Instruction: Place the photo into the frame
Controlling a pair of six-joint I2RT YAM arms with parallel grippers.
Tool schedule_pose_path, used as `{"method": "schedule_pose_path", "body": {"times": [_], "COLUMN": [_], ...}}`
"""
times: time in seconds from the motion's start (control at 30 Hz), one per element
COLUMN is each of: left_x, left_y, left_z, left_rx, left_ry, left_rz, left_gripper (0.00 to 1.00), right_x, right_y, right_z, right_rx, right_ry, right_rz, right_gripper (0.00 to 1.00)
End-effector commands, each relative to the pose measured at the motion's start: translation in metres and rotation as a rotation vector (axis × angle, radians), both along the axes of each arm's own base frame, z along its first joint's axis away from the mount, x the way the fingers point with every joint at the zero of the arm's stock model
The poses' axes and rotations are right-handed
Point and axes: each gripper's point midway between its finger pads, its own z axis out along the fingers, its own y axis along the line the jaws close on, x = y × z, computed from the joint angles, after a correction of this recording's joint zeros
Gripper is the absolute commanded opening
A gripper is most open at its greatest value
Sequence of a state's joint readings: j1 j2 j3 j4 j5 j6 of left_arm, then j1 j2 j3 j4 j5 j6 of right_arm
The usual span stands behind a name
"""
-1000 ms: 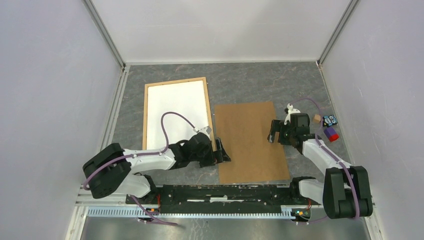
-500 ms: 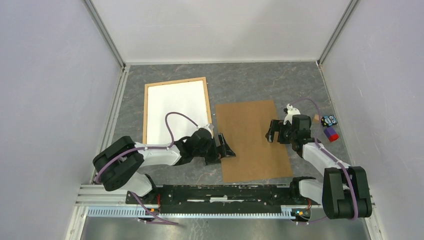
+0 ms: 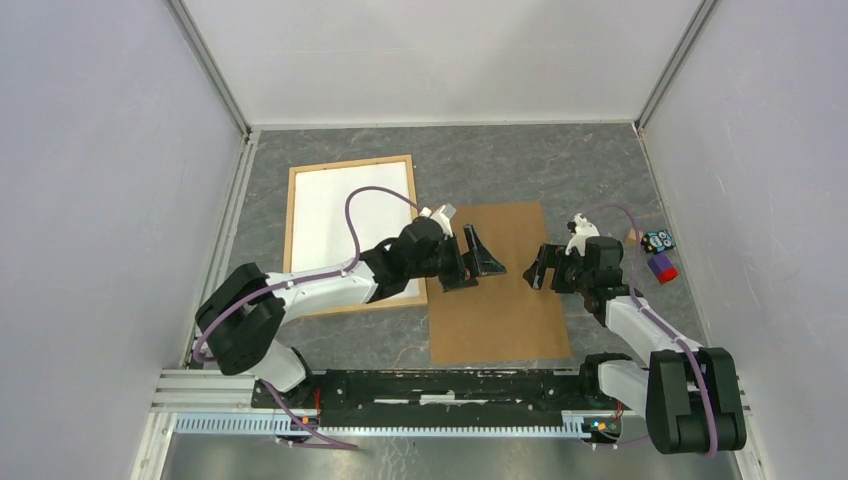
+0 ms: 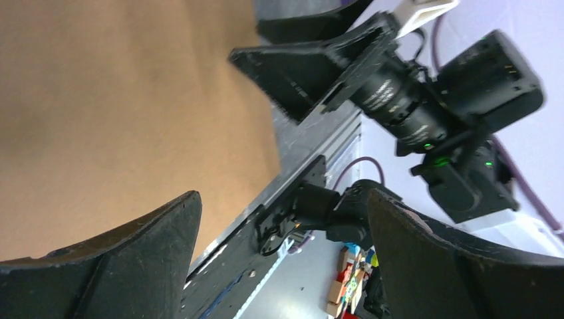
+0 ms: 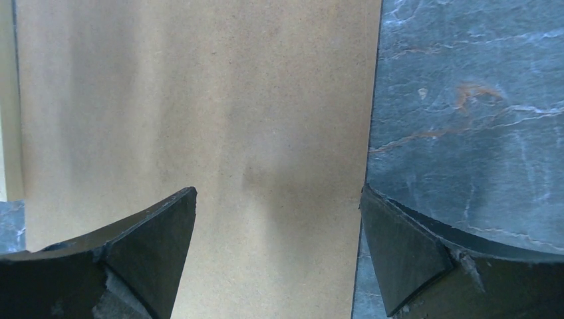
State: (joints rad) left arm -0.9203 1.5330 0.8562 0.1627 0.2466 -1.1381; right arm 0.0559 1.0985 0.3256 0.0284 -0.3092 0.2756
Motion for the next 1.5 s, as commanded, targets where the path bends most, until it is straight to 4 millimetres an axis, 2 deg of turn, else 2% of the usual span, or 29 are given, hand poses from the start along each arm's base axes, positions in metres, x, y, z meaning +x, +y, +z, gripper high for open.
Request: {"method": "schedule_pose_path", "body": {"times": [0.0,0.1,0.23,0.3,0.47,0.6,0.8,0.97,1.13,1.27,1.47], "left_x": [0.003,0.002,0.002,-0.002,-0.027,-0.04,-0.041,-0.034,-0.031,-0.024,-0.006], "left_y": [-0.006,0.002,0.025,0.041,0.087,0.104,0.108,0.102,0.081,0.056,0.024], "left_z": [0.028,0.031,0.021,0.009,-0.038,-0.067,-0.102,-0.111,-0.115,-0.098,-0.043], "left_rx": [-0.046,-0.028,0.009,0.063,0.273,0.35,0.504,0.518,0.43,0.328,0.213], "left_ry": [-0.079,-0.091,-0.064,-0.05,0.017,0.067,0.121,0.097,0.116,0.081,-0.015], "left_rz": [-0.039,-0.028,0.018,0.035,0.045,0.078,0.065,0.096,0.084,0.042,0.003], "left_gripper": [1.0,1.0,1.0,1.0,1.0,1.0,1.0,1.0,1.0,1.0,1.0], "right_x": [-0.059,-0.059,-0.056,-0.052,-0.047,-0.051,-0.06,-0.063,-0.067,-0.067,-0.073], "right_y": [0.017,0.019,0.017,0.011,0.003,-0.001,0.002,0.006,0.011,0.013,0.019], "right_z": [-0.037,-0.037,-0.036,-0.035,-0.029,-0.032,-0.041,-0.045,-0.047,-0.046,-0.052], "right_rx": [0.103,0.114,0.097,0.064,0.021,-0.01,-0.058,-0.048,-0.014,0.012,0.051], "right_ry": [0.247,0.243,0.239,0.232,0.224,0.242,0.278,0.284,0.295,0.29,0.318], "right_rz": [0.024,0.026,0.029,0.012,-0.01,-0.004,0.019,0.02,0.02,0.009,0.018], "right_gripper": [0.98,0.98,0.98,0.98,0.98,0.98,0.98,0.98,0.98,0.98,0.98]}}
